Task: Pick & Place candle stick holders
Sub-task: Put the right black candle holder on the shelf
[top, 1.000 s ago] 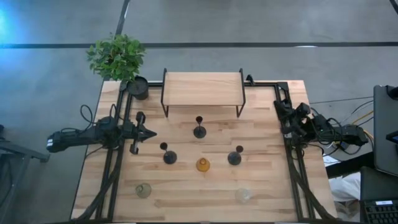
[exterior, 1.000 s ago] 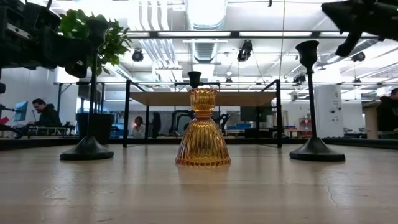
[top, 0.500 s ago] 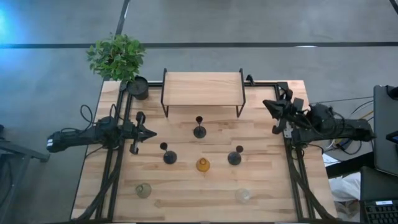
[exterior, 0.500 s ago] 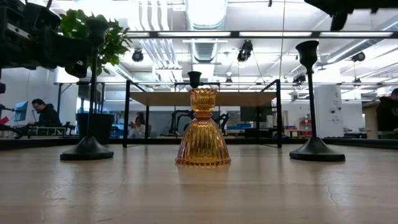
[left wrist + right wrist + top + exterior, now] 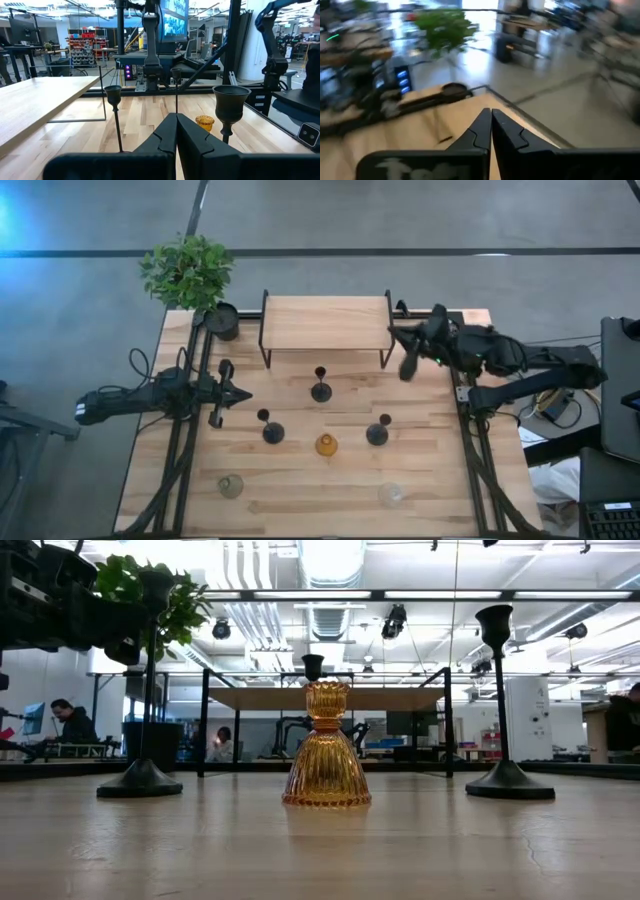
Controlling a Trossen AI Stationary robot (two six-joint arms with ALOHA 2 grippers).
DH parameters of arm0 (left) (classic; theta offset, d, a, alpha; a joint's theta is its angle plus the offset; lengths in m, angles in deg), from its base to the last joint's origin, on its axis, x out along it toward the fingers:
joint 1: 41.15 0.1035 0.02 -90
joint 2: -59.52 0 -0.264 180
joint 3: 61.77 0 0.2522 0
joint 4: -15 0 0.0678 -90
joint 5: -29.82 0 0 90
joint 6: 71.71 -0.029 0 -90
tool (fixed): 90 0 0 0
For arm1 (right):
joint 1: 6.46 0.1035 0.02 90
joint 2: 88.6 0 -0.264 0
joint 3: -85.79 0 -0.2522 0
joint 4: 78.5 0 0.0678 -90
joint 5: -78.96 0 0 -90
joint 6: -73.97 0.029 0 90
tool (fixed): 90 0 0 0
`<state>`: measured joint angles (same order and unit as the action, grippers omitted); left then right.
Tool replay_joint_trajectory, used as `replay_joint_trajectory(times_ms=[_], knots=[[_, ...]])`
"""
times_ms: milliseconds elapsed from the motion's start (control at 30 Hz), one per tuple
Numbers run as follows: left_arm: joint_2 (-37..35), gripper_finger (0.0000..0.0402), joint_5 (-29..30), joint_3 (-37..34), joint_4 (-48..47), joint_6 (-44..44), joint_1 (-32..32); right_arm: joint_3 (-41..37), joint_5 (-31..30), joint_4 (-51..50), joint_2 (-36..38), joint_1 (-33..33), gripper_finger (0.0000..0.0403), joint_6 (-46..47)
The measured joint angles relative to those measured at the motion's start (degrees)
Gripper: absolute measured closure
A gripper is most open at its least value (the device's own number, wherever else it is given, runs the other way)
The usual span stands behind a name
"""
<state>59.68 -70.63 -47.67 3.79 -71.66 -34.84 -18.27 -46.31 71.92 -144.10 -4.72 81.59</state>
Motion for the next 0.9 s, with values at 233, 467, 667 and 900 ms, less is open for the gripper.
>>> replay_joint_trajectory(times_ms=[233, 467, 667, 900], knots=[[-0.02, 0.0387, 0.01, 0.00, 0.00, -0.01, -0.02, 10.04, 0.87, -4.36, -11.31, -0.80, 0.0394, -4.96], [-0.02, 0.0387, 0.02, 0.00, 0.00, 0.00, -0.02, 11.34, 5.95, -14.42, -16.64, -0.88, 0.0394, -0.16], [-0.02, 0.0387, 0.02, -0.02, 0.00, -0.02, -0.02, 4.41, -3.24, -27.10, -8.51, 6.48, 0.0394, 14.06], [-0.02, 0.0387, 0.01, -0.02, 0.00, -0.02, -0.02, -6.22, -22.23, -27.14, 1.12, 27.36, 0.0394, 37.97]])
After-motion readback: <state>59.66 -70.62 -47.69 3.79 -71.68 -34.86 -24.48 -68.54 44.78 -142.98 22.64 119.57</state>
